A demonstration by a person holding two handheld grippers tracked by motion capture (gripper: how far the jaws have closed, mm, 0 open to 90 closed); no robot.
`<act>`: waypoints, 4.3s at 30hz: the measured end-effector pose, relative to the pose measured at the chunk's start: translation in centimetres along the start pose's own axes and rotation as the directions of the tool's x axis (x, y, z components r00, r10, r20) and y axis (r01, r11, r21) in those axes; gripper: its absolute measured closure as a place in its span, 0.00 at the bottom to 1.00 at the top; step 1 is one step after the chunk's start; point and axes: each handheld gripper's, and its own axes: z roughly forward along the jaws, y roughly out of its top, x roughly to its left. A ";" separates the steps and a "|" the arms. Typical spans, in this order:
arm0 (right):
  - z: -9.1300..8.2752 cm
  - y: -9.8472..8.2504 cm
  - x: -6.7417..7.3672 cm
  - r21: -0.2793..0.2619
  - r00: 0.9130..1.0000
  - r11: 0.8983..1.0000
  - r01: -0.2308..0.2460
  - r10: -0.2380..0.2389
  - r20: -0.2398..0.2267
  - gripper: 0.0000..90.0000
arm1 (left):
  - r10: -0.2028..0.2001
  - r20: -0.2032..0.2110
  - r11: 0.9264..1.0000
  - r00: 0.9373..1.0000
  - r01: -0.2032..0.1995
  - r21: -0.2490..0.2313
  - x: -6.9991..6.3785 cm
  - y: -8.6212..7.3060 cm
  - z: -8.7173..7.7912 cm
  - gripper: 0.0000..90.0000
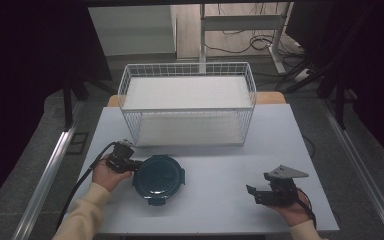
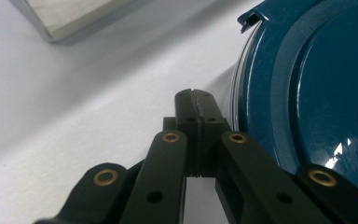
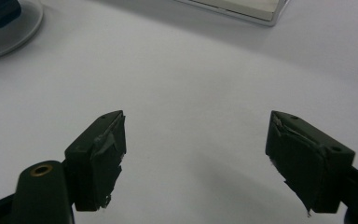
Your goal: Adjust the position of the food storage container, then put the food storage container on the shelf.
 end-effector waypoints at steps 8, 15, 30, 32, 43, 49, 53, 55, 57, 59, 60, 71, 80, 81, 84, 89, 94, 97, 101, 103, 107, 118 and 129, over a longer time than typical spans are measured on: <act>-0.2 0.0 0.0 -0.005 1.000 1.000 -0.002 0.002 0.003 0.22 | 0.000 0.019 0.999 1.000 0.001 -0.042 0.3 0.0 -1.0 1.00; -0.4 0.0 -0.1 -0.014 1.000 1.000 -0.006 0.006 0.008 0.22 | 0.013 -0.048 0.998 0.999 -0.016 -0.064 0.2 -1.1 -3.3 1.00; -0.3 -0.1 0.2 -0.009 1.000 1.000 0.002 -0.001 0.012 0.22 | -0.002 -0.013 0.998 1.000 0.001 -0.063 -1.2 -5.4 -3.8 1.00; -0.4 0.0 0.2 -0.012 1.000 1.000 0.005 -0.004 0.012 0.22 | 0.005 -0.008 0.998 1.000 -0.005 -0.066 -1.6 -5.5 -3.7 1.00; -0.6 0.1 0.3 -0.017 1.000 1.000 0.009 -0.009 0.021 0.22 | -0.037 -0.026 0.997 0.999 0.035 -0.067 -2.2 -5.7 -3.6 1.00; -0.7 0.2 0.4 -0.021 1.000 1.000 0.009 -0.008 0.023 0.22 | -0.051 0.004 0.996 0.999 0.052 -0.067 -2.7 -5.5 -3.1 1.00; -0.8 0.2 0.5 -0.024 1.000 1.000 0.009 -0.008 0.025 0.22 | -0.050 0.008 0.997 0.999 0.050 -0.056 -3.4 -5.6 -2.4 1.00; -0.8 0.2 0.5 -0.026 1.000 1.000 0.009 -0.008 0.027 0.22 | -0.062 0.012 0.996 0.998 0.063 -0.059 -3.5 -5.5 -2.4 1.00; -0.8 0.2 0.4 -0.027 1.000 1.000 0.008 -0.007 0.028 0.22 | -0.068 0.015 0.996 0.998 0.068 -0.059 -3.6 -5.5 -2.3 1.00; -0.8 0.2 0.4 -0.027 1.000 1.000 0.006 -0.005 0.027 0.22 | -0.070 0.024 0.996 0.997 0.071 -0.062 -3.7 -5.4 -2.2 1.00; -0.8 0.2 0.3 -0.026 1.000 1.000 0.003 -0.003 0.027 0.22 | -0.070 0.029 0.996 0.997 0.071 -0.062 -3.7 -5.4 -2.2 1.00; -0.9 0.4 0.6 -0.051 1.000 0.999 0.009 -0.008 0.021 0.22 | -0.082 0.048 0.994 0.995 0.086 -0.066 -4.3 -5.2 -1.9 1.00; -0.7 0.4 0.5 -0.040 1.000 0.999 -0.001 0.001 0.008 0.22 | -0.064 0.048 0.996 0.997 0.067 -0.055 -5.6 -4.5 -1.4 1.00; -0.7 0.5 0.5 -0.041 1.000 0.999 -0.003 0.003 0.006 0.22 | -0.073 0.059 0.995 0.996 0.077 -0.058 -5.7 -4.4 -1.3 1.00; -0.7 0.6 0.3 -0.043 1.000 0.999 -0.012 0.013 0.011 0.20 | -0.064 0.054 0.997 0.997 0.067 -0.050 -6.1 -4.0 -1.1 1.00; -0.9 0.8 0.1 -0.054 1.000 0.998 -0.023 0.023 0.010 0.20 | -0.052 0.091 0.997 0.994 0.057 -0.046 -7.1 -3.5 -0.6 1.00; -0.9 0.8 0.2 -0.051 1.000 0.998 -0.021 0.021 0.006 0.20 | -0.046 0.107 0.997 0.993 0.052 -0.051 -7.8 -3.2 -0.3 1.00; -0.9 0.9 0.2 -0.052 1.000 0.998 -0.023 0.024 0.006 0.20 | -0.039 0.110 0.997 0.993 0.046 -0.056 -8.1 -3.0 -0.1 1.00; -0.8 0.9 0.2 -0.055 1.000 0.998 -0.022 0.022 0.008 0.19 | -0.039 0.127 0.997 0.991 0.047 -0.062 -7.7 -2.9 -0.1 1.00; -0.9 0.9 0.2 -0.058 1.000 0.998 -0.025 0.026 0.013 0.19 | -0.034 0.118 0.996 0.992 0.044 -0.082 -7.5 -3.0 -0.7 1.00; -1.1 0.8 0.1 -0.067 0.999 0.997 -0.032 0.033 0.011 0.19 | -0.032 0.049 0.986 0.998 0.039 -0.163 -7.3 -3.3 -2.5 0.89; -1.3 0.9 0.2 -0.093 0.997 0.993 -0.068 0.065 -0.034 0.18 | -0.058 0.008 0.969 0.998 0.058 -0.239 -7.3 -3.8 -4.4 0.33; -1.5 1.2 0.8 -0.096 0.996 0.993 -0.069 0.063 -0.057 0.16 | -0.062 0.031 0.964 0.998 0.068 -0.258 -7.5 -4.0 -4.9 0.23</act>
